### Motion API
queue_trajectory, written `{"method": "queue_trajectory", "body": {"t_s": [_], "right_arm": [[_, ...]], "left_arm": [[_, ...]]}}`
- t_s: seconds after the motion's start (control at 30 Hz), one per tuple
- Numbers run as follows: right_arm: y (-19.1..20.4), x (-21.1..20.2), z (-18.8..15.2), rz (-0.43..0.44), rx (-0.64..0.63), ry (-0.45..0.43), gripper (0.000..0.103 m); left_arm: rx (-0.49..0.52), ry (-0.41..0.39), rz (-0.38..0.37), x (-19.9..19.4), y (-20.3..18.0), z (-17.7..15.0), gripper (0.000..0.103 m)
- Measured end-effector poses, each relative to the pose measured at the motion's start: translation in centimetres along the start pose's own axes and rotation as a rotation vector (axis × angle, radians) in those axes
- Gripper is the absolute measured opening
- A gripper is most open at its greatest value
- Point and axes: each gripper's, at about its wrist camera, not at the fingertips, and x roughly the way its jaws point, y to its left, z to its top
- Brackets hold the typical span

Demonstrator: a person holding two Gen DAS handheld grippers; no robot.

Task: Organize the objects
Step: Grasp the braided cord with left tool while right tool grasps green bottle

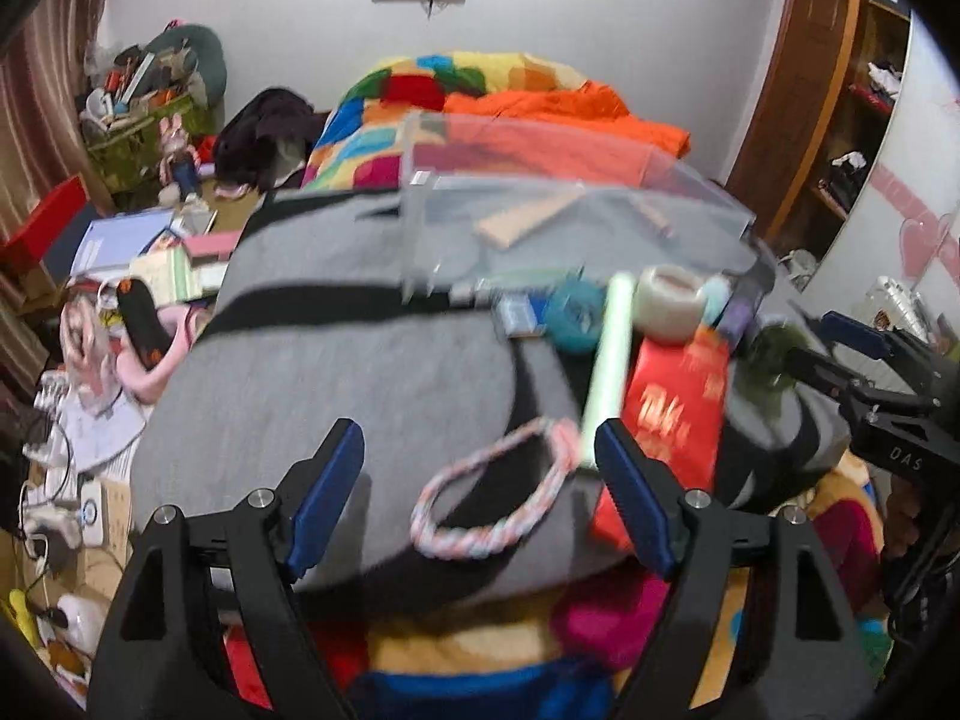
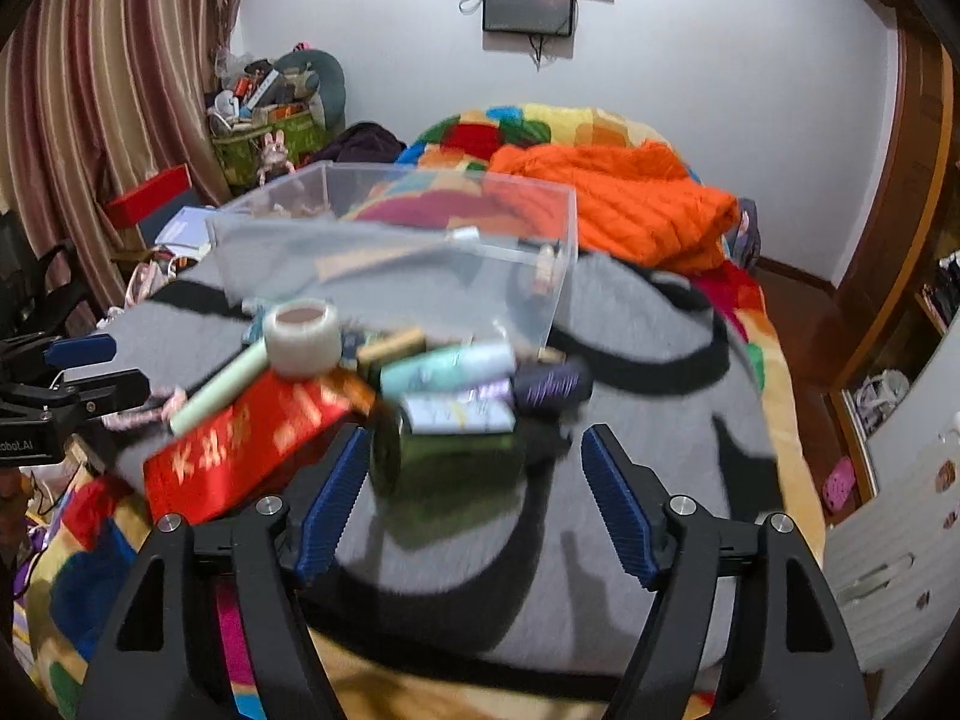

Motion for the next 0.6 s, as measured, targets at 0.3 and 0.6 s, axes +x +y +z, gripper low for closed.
{"method": "queue_trajectory", "body": {"t_s": [0.3,0.6], "right_arm": [[-0.1,0.8,1.4,0.017,0.059,0.017,0.07],[-0.9,2.7,1.9,0.021,0.148,0.071,0.07]], "left_arm": [[0.082,0.004,0.039,1.3,-0.3,-2.2,0.079],[0.027,-0.016,0.063,1.8,0.8,-1.2,0.05]]}}
